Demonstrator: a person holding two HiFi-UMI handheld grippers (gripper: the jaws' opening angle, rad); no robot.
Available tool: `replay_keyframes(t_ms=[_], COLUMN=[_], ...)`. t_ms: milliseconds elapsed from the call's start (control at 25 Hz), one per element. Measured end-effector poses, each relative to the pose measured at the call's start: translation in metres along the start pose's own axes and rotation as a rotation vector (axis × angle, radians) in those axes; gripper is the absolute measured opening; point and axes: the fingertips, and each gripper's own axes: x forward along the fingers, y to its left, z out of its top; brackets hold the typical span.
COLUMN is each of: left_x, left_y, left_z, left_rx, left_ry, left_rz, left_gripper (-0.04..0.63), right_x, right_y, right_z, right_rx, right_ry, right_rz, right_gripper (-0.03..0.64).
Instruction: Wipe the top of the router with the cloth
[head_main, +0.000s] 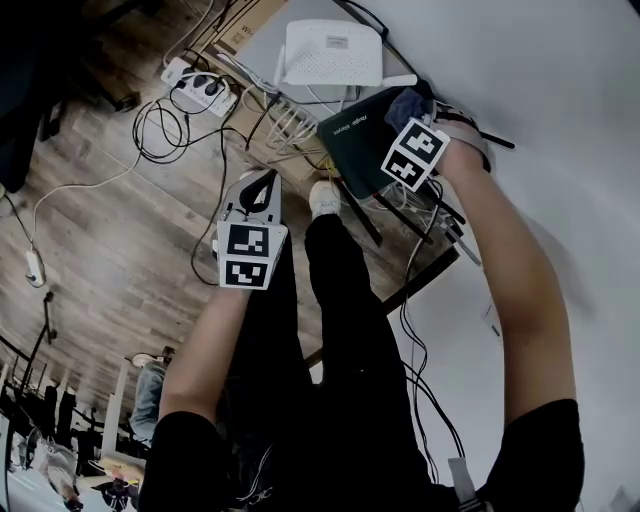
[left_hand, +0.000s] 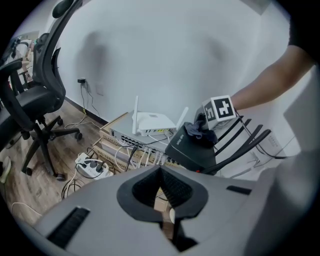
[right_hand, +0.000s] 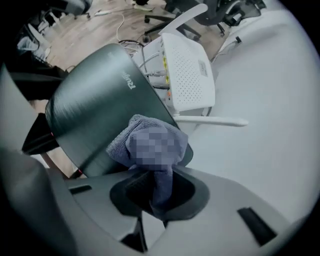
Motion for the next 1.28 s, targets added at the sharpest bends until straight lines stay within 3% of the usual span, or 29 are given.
replay_keyframes(t_ms=[120,360,520,800,1040,1160,1280], left_x=[0.001,0.001,0.0,-0.007,-0.018,-0.026,-0.041], left_y=[0.001,-0.002,-0.002,-0.003,-0.005,-0.004,-0.002], left_z=[-0.001,0.0,0.0,-0.002,0.004,0.017,0.033], left_rx=[-0.006,-0.001,-0.003,0.004,-0.001,0.0,-0.013], left_ry=[-0.001,-0.008,-0.01,-0.011,-0.024,-0.05,-0.082], left_rz=[0.002,-0.001,0.0,0.003,0.011,0.028,0.055], left_gripper=[-0.002,-0.002,-0.002,-0.002,-0.002,-0.002,-0.002], right_x=[-0.004,-0.016,-0.033,-0.068,-0.074,-0.079,-0.098], right_y=[0.008,0.027,0.046,0.086,0.092,0.074,0.053], right_z=[0.006,0.023,0.047,0.091,0.096,0.091,0.088], right_rx=[0.108,0.429,0.41,0.325,0.315,0.335,0.422], right_ry=[-0.041,-0.176,-0.297,-0.417,-0.41,-0.438,-0.51], right_rz=[0.1,0.355,0.445,0.591,0.545,0.438,0.349], right_gripper=[0.045,0.044,0.046,0.048,0.049,0.048,0.048])
